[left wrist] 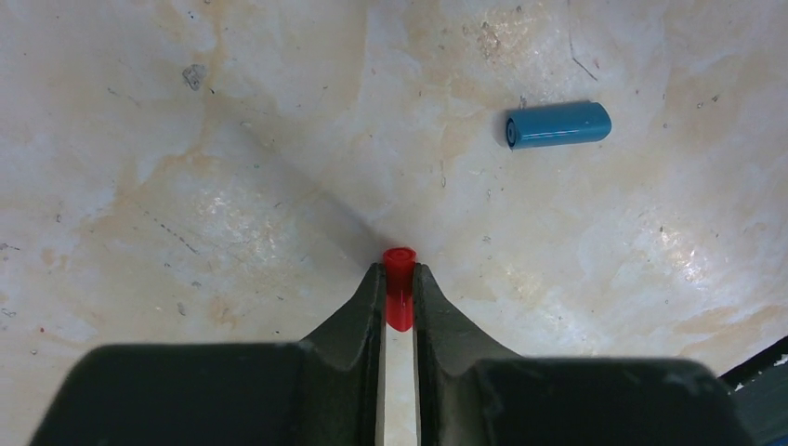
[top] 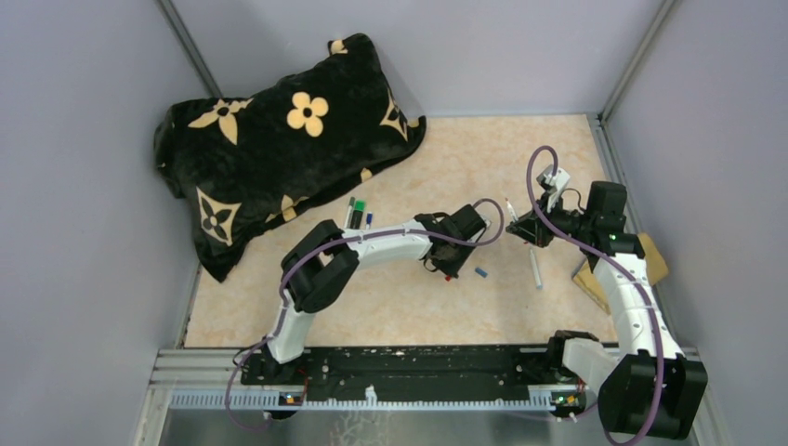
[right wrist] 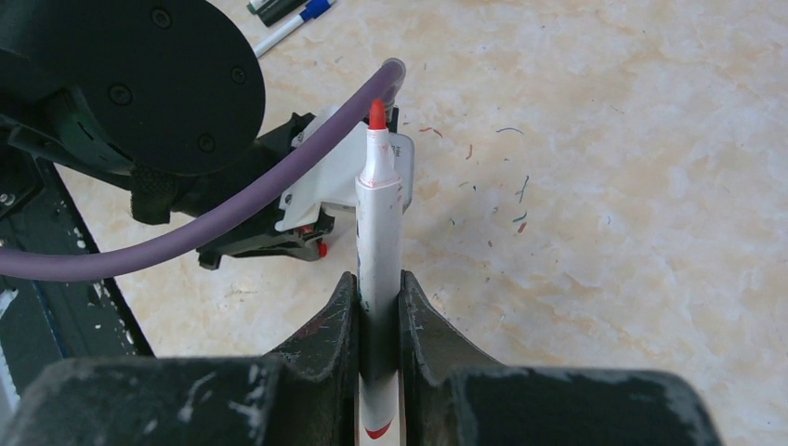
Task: Insert the pens into the pen caps
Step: Insert the pen cap onto the pen.
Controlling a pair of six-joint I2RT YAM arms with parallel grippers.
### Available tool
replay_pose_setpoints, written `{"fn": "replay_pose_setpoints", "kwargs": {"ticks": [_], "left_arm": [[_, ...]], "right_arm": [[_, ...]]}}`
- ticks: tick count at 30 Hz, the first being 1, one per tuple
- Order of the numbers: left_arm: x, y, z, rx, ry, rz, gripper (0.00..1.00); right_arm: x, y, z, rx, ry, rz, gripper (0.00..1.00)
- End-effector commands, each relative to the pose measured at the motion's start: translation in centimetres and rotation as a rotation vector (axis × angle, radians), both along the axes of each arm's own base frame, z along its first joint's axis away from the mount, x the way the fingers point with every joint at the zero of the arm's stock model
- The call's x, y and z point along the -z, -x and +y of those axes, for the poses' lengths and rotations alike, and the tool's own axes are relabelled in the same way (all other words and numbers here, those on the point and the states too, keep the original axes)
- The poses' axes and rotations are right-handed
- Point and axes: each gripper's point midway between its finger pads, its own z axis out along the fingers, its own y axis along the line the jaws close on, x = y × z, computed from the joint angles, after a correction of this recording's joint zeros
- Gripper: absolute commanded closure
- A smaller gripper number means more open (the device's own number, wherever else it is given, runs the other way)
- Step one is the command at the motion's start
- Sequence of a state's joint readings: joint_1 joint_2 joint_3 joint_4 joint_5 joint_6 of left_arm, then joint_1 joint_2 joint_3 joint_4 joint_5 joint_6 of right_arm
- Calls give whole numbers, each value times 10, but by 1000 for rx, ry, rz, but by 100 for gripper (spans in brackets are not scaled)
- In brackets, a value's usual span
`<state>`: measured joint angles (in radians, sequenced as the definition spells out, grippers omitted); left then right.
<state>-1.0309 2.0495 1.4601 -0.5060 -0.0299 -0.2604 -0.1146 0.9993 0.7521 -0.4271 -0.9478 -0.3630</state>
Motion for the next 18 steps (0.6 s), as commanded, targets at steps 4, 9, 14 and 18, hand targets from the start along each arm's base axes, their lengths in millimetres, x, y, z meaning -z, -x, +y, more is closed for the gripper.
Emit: {"fn": "replay_pose_setpoints", "kwargs": {"ticks": [4,9,14,18], "left_arm": [[28,16,35,42,-190,83,88],[23,27,63,37,-243,81,88],[22,43,98,5,-300,97,87],[26,56,113,-6,-329,133,83]], "right_arm": [[-15,-5,-2,-3,-7,-69,100],[-15,-5,-2,-3,-7,-69,100],[-15,-5,-2,-6,-10,-67,100],[-15,-5,-2,-7,-13,-67,100]]}}
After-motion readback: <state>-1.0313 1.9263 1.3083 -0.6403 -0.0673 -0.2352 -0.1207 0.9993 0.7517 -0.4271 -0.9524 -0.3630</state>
